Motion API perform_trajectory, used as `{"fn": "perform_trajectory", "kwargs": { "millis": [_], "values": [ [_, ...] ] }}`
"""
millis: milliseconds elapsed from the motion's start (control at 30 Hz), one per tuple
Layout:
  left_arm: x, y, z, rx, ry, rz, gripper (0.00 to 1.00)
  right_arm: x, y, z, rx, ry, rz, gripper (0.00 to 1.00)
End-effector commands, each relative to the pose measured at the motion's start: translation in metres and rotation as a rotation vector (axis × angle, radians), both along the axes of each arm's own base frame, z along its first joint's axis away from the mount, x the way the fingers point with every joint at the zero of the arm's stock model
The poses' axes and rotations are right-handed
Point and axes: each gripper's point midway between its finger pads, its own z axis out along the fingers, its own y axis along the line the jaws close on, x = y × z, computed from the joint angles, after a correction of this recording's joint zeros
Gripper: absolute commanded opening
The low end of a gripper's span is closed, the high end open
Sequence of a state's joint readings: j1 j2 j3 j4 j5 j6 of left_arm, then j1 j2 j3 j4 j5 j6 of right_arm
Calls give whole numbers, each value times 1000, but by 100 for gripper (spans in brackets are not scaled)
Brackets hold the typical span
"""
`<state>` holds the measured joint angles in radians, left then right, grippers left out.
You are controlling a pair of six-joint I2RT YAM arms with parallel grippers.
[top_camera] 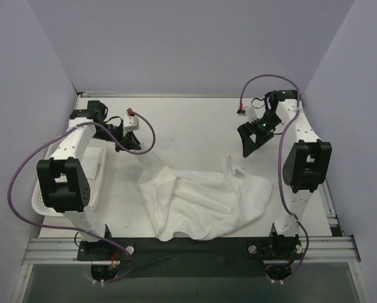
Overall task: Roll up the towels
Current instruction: Flatten the towel
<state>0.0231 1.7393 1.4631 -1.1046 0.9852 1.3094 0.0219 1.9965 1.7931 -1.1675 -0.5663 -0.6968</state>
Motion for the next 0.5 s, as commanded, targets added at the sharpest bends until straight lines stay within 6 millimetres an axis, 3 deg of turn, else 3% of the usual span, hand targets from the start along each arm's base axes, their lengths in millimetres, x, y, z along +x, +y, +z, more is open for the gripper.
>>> {"fn": "perform_trajectory", "kwargs": {
  "millis": [0,167,300,467],
  "values": [
    [-9,-11,14,-46,-44,-47,18,-20,46,24,98,-15,203,100],
    [-11,-13,13,-53,-36,-49,22,-11,79,10,104,-98,367,100],
    [-10,-12,13,-53,-35,-48,25,-1,93,-12,84,-98,432,100],
    [-10,-14,12,-63,-27,-52,27,2,94,-39,7,-69,491,98]
  ]
}}
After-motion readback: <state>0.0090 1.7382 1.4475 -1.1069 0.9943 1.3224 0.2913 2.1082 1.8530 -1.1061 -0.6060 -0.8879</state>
